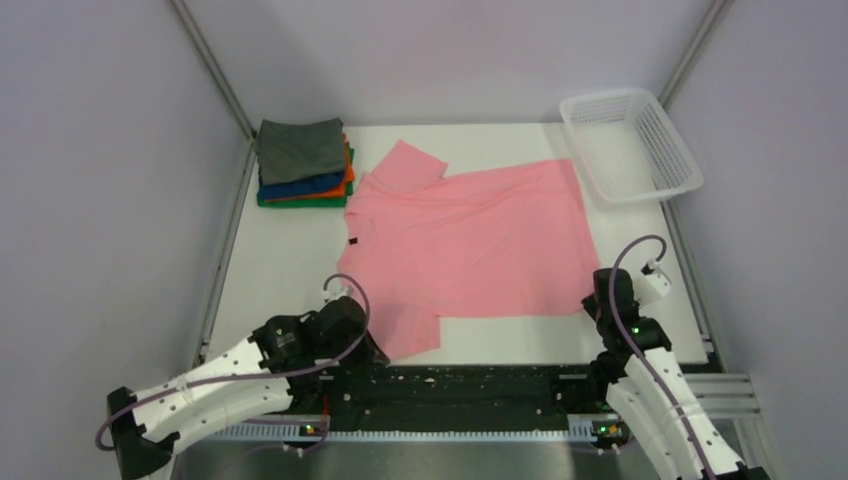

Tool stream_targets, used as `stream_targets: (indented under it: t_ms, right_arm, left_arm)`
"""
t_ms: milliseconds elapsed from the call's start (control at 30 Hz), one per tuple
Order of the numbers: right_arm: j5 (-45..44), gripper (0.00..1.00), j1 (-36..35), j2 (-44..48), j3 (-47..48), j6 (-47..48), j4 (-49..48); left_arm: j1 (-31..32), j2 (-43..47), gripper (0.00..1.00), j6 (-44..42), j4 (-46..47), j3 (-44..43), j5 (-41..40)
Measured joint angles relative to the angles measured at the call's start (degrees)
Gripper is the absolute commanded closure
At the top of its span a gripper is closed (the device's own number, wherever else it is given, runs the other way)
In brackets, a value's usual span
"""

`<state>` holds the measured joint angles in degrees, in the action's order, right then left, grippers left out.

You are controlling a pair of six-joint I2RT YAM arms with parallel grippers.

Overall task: Fold and stack the t-shirts
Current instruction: Grab the side of the flattened tshirt closest away from the robot with both arms, then fold the flattened tshirt in 1/3 of the way

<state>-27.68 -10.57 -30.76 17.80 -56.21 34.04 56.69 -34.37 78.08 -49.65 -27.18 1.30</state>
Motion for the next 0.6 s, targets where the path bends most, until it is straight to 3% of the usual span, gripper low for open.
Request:
stream_targets:
  t_ms: [167, 300, 400, 600]
  right_arm:
    - [1.4, 1.00, 0.0, 1.0, 0.0, 0.2, 3.5]
    - [2.4, 1.00, 0.0, -0.4, 0.6, 1.5, 3.6]
    - [3.2, 1.00, 0.0, -3.9, 2.4, 2.9, 2.8]
    - [4.4, 1.00, 0.0, -13.5, 7.1, 6.5, -1.9]
  left_arm:
    - [0.2, 0.6, 1.00, -0.5, 1.2, 0.1, 1.4]
    - [0.2, -2.3, 1.00, -3.4, 8.0, 0.2, 1.4]
    - [-1.4, -8.7, 1.00, -7.8, 12.2, -1.2, 0.9]
    - [-9.4, -24.8, 1.00, -17.1, 18.0, -12.7, 0.7]
